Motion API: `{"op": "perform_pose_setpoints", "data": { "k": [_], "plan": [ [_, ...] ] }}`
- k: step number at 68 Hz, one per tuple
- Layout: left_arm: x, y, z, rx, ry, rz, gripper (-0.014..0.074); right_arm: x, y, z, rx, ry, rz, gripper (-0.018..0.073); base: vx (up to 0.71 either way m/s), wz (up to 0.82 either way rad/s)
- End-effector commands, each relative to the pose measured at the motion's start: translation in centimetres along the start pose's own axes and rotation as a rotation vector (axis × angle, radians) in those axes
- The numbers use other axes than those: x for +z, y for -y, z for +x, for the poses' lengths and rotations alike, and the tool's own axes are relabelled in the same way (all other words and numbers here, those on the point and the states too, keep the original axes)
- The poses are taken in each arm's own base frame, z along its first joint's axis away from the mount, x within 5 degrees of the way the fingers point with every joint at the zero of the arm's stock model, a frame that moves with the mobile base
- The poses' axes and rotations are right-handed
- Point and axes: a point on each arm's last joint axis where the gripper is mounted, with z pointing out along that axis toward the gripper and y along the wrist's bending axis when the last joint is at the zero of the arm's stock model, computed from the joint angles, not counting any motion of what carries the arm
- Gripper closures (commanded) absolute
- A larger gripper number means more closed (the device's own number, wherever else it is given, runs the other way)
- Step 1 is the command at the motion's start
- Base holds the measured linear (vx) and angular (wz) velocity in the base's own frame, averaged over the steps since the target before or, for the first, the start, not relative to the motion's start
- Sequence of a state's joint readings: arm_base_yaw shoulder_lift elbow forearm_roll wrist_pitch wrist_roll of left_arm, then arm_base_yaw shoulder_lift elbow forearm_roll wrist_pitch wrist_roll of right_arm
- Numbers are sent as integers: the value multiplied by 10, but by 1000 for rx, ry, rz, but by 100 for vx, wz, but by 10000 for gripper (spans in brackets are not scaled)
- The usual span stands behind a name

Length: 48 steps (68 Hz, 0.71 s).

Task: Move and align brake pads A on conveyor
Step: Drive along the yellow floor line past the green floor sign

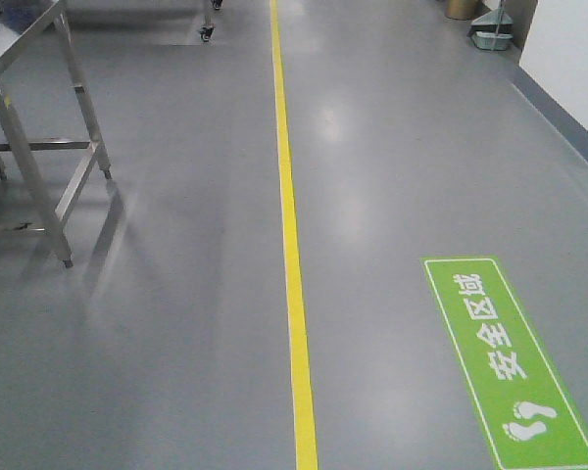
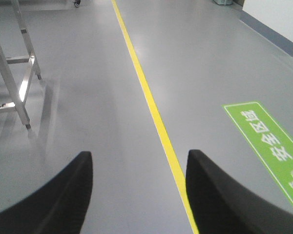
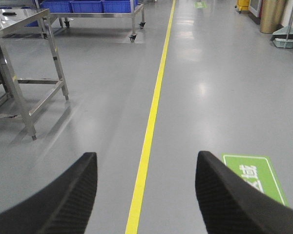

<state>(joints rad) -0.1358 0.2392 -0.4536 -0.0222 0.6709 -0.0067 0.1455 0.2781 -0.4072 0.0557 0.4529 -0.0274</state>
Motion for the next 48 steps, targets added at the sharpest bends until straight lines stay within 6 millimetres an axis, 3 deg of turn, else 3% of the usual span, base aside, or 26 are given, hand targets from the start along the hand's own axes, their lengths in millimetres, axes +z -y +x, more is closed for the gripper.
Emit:
{"op": "perform_pose_setpoints", "data": {
  "k": [1,48],
  "plan": [
    [-3,1,-13,-8,81,6,182,-3,0,-15,-8,92,8,127,65,8],
    [-3,1,-13,-8,81,6,182,-3,0,-15,-8,92,8,127,68,0]
  ]
}}
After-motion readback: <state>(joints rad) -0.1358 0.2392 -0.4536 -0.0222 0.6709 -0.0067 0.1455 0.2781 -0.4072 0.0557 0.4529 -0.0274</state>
